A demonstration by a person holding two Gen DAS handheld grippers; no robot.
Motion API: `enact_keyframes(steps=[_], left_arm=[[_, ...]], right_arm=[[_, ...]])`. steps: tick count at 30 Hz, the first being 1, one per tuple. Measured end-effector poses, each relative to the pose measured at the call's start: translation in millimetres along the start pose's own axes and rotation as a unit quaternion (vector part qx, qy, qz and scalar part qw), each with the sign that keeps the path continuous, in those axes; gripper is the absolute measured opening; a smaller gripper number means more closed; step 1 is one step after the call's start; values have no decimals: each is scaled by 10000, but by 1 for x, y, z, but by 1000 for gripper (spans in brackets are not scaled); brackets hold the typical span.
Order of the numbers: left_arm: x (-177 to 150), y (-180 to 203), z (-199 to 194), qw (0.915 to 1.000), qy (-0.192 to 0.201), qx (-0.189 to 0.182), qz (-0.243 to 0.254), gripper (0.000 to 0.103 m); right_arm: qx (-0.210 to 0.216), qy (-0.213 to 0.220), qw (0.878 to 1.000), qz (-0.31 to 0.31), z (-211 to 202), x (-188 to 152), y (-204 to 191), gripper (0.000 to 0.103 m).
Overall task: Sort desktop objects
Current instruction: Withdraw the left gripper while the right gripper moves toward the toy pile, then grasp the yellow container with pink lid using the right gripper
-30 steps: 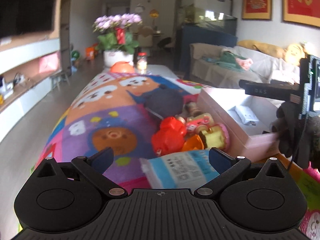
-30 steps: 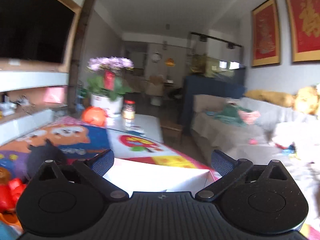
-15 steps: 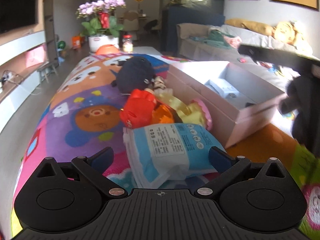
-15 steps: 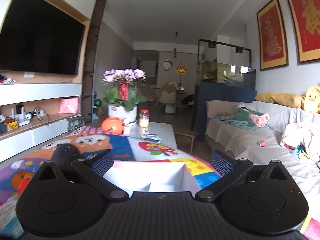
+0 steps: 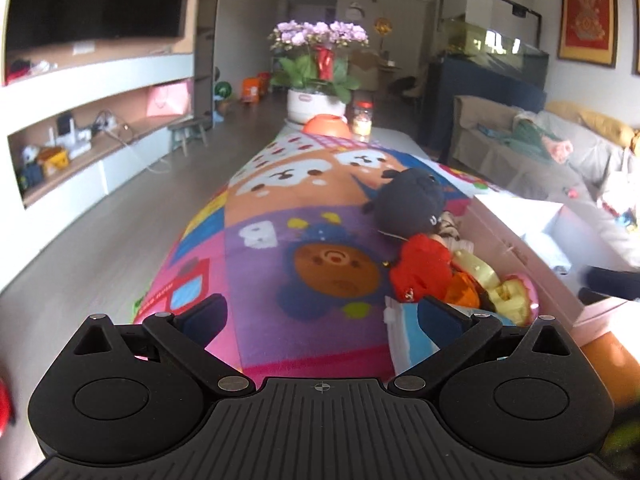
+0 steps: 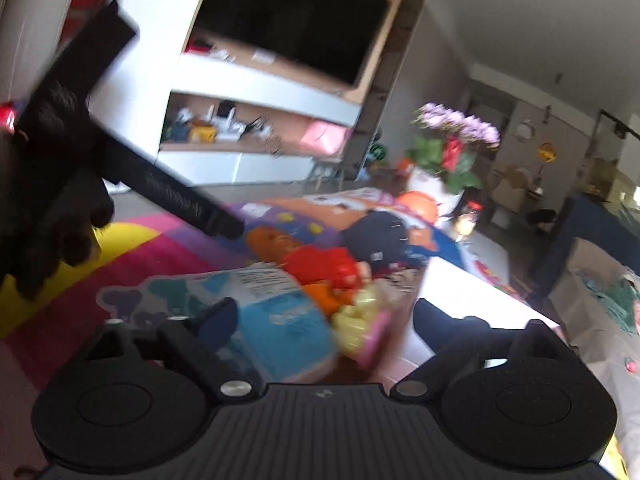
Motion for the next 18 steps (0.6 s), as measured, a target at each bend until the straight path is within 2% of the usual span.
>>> enact_keyframes(steps=[2, 3, 4, 6, 8, 13, 17, 18], left_arm=[[-3, -4, -5, 9999, -62, -94, -37, 103], [-6, -6, -6, 9999, -76, -86, -36, 103], [-9, -7, -8, 9999, -90, -67, -43, 103], [-14, -9, -8, 9998, -143, -100, -108, 103], [-19, -7, -5, 9994, -220, -202, -167, 103], [-28, 6, -1, 9984, -321, -447, -149, 103], [-33, 6, 1, 9981, -413, -419, -193, 103], [-33, 5, 1, 9981, -433, -386, -230, 103]], right_arm=[[-208, -76, 9996, 183, 17, 9, 5, 81], [-396, -230, 9987, 245, 27, 13, 9, 70], [-572, -400, 9972, 282, 35, 15, 14, 54], [-691, -707, 9946, 329, 46, 16, 18, 46], [-654, -827, 9943, 159, 48, 13, 18, 43], [-1030, -1081, 9883, -312, 58, 5, 1, 43], [-1038, -1166, 9877, -129, 70, 8, 1, 45], [-1028, -1131, 9882, -109, 69, 8, 1, 41]])
Point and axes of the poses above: each gripper's, at about its wrist camera, not at the fingertips, and z roughly the way its jaws point, y to its right, x to its top, the point moved 2 cm from there along z, roughly the way its jaws point, and after that the axes turned 6 degrees about x, right-handed, at the moved point
